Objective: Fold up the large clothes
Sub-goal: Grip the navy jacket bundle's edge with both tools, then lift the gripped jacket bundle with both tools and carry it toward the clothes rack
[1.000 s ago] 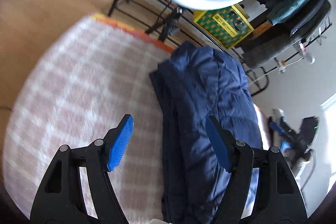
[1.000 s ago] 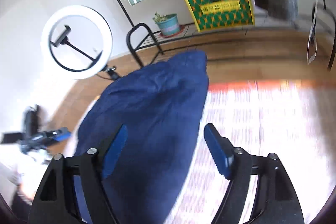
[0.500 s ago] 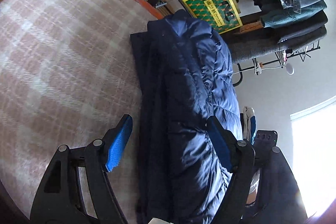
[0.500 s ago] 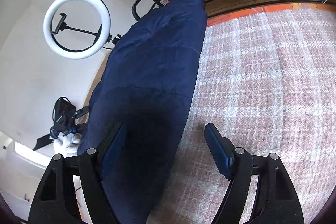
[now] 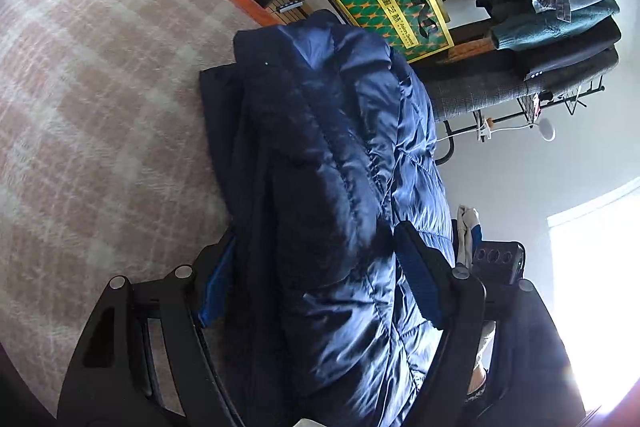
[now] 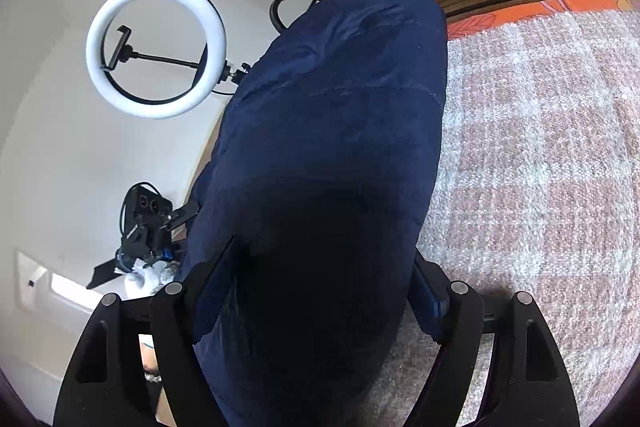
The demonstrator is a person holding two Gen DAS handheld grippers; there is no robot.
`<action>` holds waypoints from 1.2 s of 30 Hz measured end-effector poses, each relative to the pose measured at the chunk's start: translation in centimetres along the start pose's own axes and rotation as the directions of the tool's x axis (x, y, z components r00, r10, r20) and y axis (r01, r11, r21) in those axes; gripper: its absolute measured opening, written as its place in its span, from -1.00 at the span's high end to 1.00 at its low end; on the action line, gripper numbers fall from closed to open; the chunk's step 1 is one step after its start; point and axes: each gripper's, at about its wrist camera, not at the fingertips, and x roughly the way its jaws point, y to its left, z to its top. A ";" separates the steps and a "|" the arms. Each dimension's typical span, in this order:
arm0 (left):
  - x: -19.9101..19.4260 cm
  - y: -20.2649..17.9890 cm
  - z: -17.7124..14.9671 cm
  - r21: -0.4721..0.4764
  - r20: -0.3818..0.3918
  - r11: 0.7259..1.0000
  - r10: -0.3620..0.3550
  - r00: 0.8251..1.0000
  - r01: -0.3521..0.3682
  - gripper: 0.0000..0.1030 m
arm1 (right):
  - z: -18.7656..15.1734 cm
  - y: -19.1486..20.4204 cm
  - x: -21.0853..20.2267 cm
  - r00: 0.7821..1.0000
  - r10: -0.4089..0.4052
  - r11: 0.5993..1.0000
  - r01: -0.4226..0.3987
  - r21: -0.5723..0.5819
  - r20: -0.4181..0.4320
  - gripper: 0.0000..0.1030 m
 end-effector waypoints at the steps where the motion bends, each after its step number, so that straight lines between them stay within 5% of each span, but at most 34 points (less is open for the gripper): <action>1: 0.1 -0.1 0.1 0.001 0.003 1.000 0.007 1.000 -0.007 -0.45 | 0.1 0.2 0.2 1.000 -0.006 1.000 0.006 -0.004 0.004 -0.51; 5: 0.5 -1.0 -0.4 0.042 0.026 0.995 0.084 0.996 -0.085 -0.18 | 0.1 0.1 0.5 0.999 -0.030 0.999 0.030 -0.015 0.015 -0.39; 14: 0.5 -6.0 -3.0 0.185 0.147 0.939 0.264 0.953 -0.289 0.55 | -0.6 2.2 -0.3 0.980 -0.190 0.975 0.196 -0.102 0.067 0.37; 24: -1.0 -10.1 -6.2 0.215 0.149 0.929 0.275 0.950 -0.302 0.71 | -1.9 6.0 -3.5 0.947 -0.308 0.919 0.322 -0.227 0.093 0.60; 36: -2.7 -14.4 -16.1 0.248 0.088 0.928 0.264 0.960 -0.278 0.73 | -8.8 9.0 -9.9 0.916 -0.391 0.872 0.400 -0.282 0.090 0.61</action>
